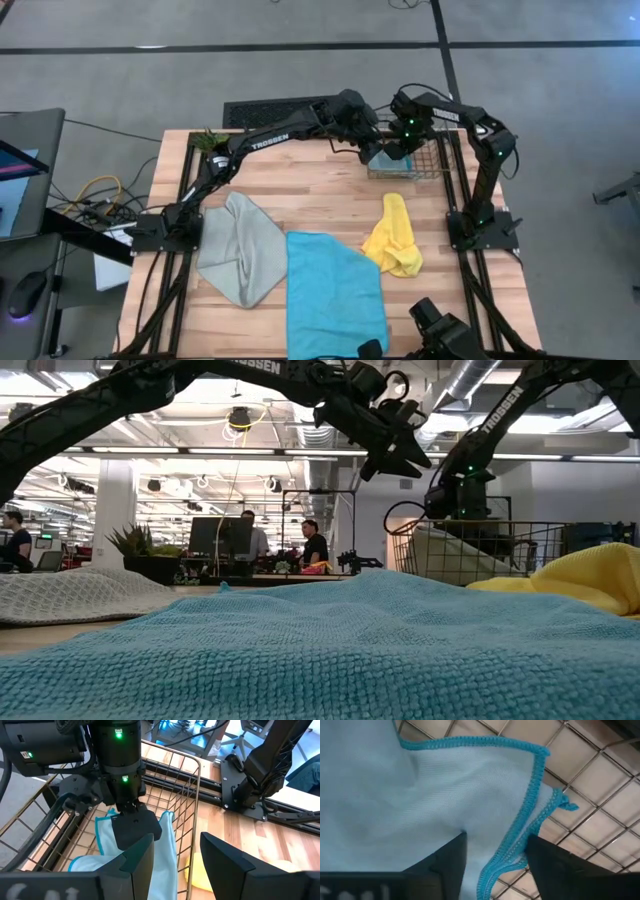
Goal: Fold microfiber towels
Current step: Put the folded light blue microfiber cloth into the wire basket
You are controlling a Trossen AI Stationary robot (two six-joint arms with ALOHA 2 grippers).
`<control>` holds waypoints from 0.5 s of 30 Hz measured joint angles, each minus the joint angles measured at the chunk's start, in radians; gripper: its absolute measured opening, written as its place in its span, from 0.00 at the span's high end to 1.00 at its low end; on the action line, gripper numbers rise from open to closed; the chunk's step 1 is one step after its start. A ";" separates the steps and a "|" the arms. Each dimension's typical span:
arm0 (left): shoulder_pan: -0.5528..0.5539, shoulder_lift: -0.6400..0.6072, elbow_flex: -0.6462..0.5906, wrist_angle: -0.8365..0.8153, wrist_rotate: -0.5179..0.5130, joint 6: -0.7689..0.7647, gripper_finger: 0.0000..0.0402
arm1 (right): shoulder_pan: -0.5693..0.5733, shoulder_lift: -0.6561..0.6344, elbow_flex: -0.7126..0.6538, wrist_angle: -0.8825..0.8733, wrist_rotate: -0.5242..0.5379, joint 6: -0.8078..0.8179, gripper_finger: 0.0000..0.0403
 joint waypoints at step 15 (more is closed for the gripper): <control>0.000 0.000 0.000 0.002 -0.001 -0.001 0.62 | 0.004 0.000 0.000 0.071 0.003 -0.011 0.97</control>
